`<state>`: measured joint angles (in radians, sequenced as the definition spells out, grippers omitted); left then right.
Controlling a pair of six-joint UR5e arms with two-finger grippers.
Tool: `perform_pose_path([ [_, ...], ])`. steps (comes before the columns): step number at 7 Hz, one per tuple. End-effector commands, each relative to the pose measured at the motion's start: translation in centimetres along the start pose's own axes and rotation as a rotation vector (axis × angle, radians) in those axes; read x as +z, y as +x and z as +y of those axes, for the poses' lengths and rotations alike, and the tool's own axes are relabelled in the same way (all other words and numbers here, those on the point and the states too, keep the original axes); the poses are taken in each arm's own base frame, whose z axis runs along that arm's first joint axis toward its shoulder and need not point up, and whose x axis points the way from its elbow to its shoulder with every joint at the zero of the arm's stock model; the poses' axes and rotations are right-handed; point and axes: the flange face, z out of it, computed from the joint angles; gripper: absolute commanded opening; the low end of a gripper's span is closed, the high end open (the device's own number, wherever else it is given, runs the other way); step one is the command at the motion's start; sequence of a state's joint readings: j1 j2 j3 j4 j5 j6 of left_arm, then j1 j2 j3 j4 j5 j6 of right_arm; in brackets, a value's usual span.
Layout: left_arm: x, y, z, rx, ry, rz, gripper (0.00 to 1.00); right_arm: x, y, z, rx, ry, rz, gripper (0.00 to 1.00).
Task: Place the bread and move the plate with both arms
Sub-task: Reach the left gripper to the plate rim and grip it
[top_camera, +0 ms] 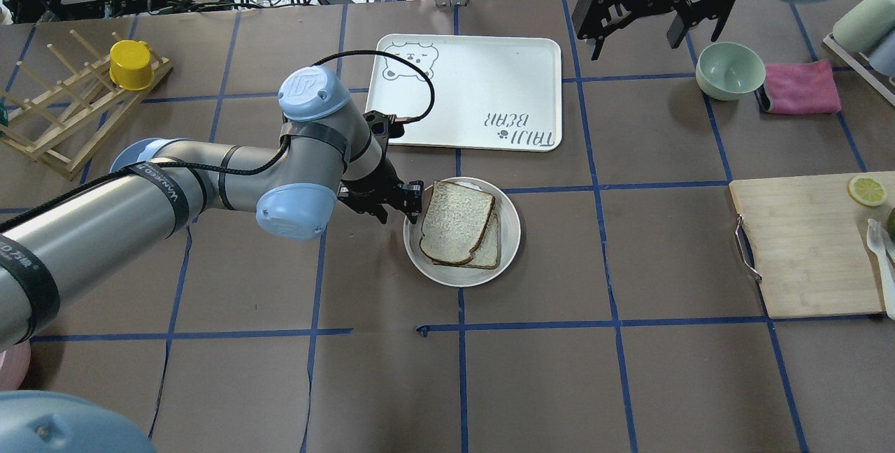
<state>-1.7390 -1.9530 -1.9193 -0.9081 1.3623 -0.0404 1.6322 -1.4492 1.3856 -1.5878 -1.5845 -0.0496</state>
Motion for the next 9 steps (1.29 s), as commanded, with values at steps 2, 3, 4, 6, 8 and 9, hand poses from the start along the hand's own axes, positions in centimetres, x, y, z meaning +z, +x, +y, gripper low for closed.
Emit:
perform_pose_path([
  [2,0.7,0.1,0.4,-0.002,-0.015,0.01,0.39,-0.3,0.3,0.0,-0.004,0.005,0.001,1.0],
  [3,0.7,0.1,0.5,-0.002,-0.017,0.012,0.15,-0.5,0.4,0.3,-0.005,0.006,0.007,1.0],
  [4,0.6,0.1,0.4,0.006,-0.014,0.013,0.04,-0.6,0.0,0.4,-0.007,0.007,0.001,1.0],
  [6,0.0,0.2,0.5,0.008,-0.009,0.009,0.0,-0.5,0.1,0.4,-0.004,0.004,0.0,1.0],
  [8,-2.2,0.3,-0.3,0.011,0.034,0.011,0.0,-0.7,0.0,0.5,-0.007,0.007,-0.003,1.0],
  [9,-3.8,0.5,-1.2,0.007,0.035,0.011,0.0,-0.7,-0.1,0.5,-0.007,0.007,-0.004,1.0],
])
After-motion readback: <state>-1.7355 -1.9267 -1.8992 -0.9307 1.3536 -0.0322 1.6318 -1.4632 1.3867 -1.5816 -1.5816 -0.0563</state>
